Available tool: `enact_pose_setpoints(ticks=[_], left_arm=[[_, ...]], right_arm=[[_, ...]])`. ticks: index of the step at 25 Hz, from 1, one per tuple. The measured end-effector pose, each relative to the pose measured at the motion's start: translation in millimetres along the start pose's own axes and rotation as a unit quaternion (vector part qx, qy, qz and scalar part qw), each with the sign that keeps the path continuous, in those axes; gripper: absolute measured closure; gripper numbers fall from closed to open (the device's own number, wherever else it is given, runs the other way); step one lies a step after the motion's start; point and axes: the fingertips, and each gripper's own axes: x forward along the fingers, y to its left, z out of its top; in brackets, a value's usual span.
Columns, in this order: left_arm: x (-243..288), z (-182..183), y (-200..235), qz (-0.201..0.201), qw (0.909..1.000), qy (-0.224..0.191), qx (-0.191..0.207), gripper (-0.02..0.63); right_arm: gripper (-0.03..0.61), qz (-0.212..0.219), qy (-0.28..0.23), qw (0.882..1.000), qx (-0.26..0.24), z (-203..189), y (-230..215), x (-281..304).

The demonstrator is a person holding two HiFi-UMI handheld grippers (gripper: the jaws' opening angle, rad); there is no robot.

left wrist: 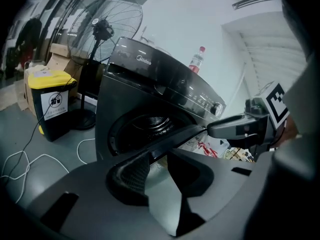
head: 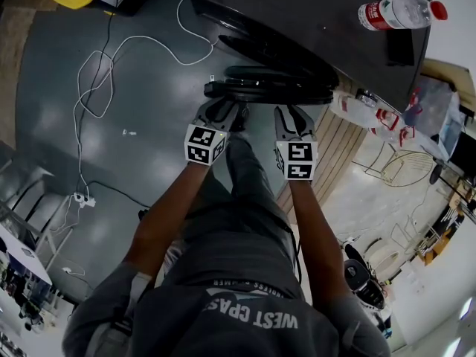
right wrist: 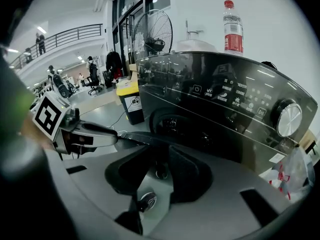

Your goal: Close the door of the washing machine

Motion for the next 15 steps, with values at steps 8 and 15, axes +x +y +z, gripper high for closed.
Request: enact_pose_setpoints(ticks=[8,15], left_arm=[[23.8,29.6,20.6,0.009,0.9996,-0.024,0.01,0.489],[43.7,46.6,29.9,0.006,0.9995,-0.027,0.017,0.489]], right_arm=[[0.457,-0.018,-0.018,1.0,-0.016,20.5,-10.8,16.5],[0.463,-0.038,-0.037,0.999,-0.009,38.4,-18.3,28.5]])
